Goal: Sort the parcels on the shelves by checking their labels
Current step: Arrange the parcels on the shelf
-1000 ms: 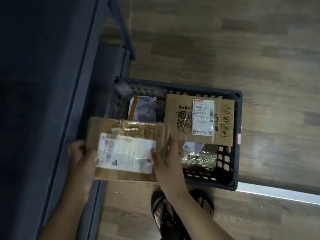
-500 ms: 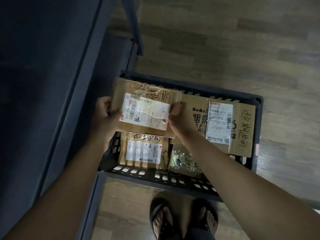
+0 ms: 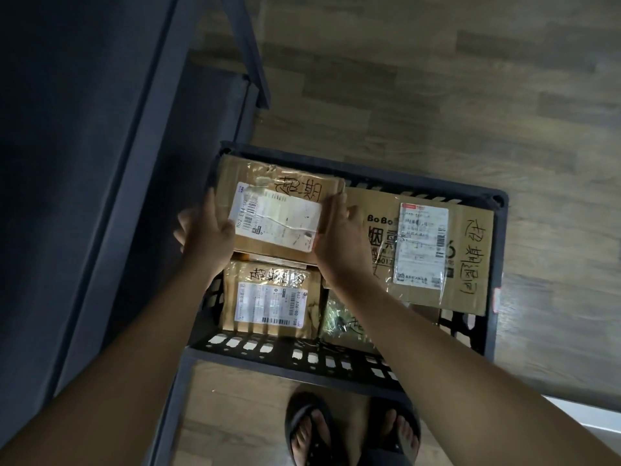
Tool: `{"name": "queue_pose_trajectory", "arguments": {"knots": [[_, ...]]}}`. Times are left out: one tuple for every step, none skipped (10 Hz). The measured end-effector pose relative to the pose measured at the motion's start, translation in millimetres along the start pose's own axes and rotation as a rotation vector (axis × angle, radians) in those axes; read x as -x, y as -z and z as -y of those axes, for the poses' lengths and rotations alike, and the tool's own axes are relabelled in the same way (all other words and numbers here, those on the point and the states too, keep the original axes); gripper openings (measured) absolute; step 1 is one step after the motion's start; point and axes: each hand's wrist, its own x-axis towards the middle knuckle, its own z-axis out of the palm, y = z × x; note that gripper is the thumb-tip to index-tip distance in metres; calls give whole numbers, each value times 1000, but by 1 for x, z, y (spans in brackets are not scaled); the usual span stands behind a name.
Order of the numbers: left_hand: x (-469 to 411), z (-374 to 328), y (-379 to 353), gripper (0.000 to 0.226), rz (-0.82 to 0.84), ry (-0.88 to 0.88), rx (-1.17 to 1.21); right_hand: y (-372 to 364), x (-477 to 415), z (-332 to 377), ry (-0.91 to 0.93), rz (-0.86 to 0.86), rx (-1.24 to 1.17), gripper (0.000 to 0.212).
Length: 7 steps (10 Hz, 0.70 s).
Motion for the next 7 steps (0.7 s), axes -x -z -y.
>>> {"name": "queue_pose_trajectory", "arguments": {"knots": [[5,1,-12,62,29,-100,-300,-6,-2,-4,70,-13,108,65],[9,2,-23,68,133,-162,-287,-4,3,-9,91,70,293,68],[18,6,-30,71,228,-143,-339,4,9,-14,158,125,508,80],[21,7,-29,81,364,-134,-437,9,13,-16,223,173,640,77],[20,3,-19,81,453,-123,-498,16,13,-12,245,209,714,65],[28,2,-12,76,450,-162,-499,23,17,-11,282,265,806,67],[44,4,-10,73,255,-268,-553,26,33,-16,368,236,783,69]]}}
